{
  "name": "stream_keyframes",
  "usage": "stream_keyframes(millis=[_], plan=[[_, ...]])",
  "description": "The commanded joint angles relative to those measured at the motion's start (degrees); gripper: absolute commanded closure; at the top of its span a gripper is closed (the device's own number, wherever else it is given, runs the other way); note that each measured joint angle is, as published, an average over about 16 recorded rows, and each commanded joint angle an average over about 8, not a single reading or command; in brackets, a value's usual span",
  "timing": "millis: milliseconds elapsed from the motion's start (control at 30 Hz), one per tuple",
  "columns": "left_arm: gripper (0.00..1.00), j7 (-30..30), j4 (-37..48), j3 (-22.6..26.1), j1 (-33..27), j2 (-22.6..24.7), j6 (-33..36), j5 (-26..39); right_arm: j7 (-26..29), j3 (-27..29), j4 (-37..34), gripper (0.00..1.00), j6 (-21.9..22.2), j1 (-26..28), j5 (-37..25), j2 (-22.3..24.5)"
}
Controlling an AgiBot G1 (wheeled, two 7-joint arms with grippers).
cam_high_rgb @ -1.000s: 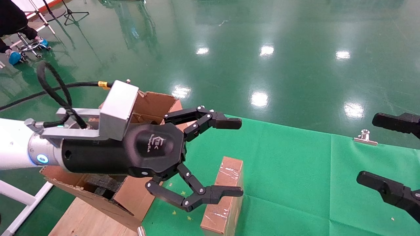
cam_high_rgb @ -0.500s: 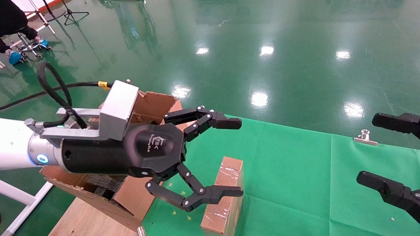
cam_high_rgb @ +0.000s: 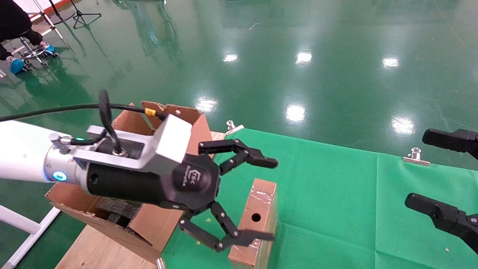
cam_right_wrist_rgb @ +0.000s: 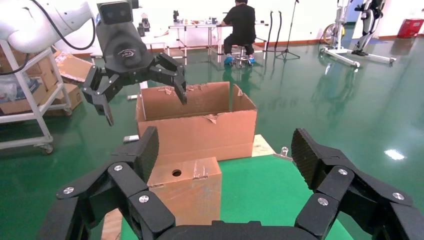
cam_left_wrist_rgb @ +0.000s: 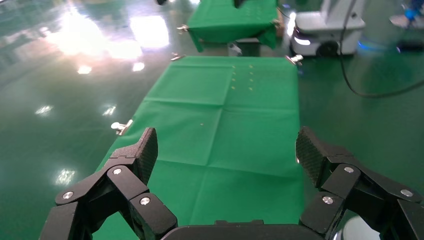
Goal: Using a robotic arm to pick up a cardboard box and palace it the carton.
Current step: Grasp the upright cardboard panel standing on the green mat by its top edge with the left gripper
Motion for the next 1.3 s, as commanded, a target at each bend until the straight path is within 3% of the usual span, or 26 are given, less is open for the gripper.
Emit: stream_keyframes(millis=[33, 267, 467, 833, 1100, 1300], plan=[[0.00, 0.0, 0.1, 0.3, -0.9, 0.4, 0.4, 0.3, 0.0, 0.0, 0.0, 1.00, 0.0, 0.0, 0.0, 0.0], [0.00, -1.7, -0.4, 1.8, -2.6, -0.2, 0.2, 3.9, 0.0, 0.0, 0.0, 1.00, 0.0, 0.0, 0.0, 0.0], [0.00, -10.3, -1.8, 5.4, -8.9, 0.5, -1.6, 13.0, 0.0, 0.0, 0.0, 1.00, 0.0, 0.0, 0.0, 0.0], [0.00, -38.2, -1.2, 18.2, -28.4, 9.4, 2.2, 31.8, 0.0, 0.0, 0.0, 1.00, 0.0, 0.0, 0.0, 0.0], [0.00, -60.5, 0.4, 31.8, -36.8, 14.4, 3.3, 32.1, 0.0, 0.0, 0.0, 1.00, 0.0, 0.0, 0.0, 0.0], [0.00, -72.1, 0.3, 44.0, -42.3, 18.4, 3.3, 31.2, 0.0, 0.0, 0.0, 1.00, 0.0, 0.0, 0.0, 0.0]])
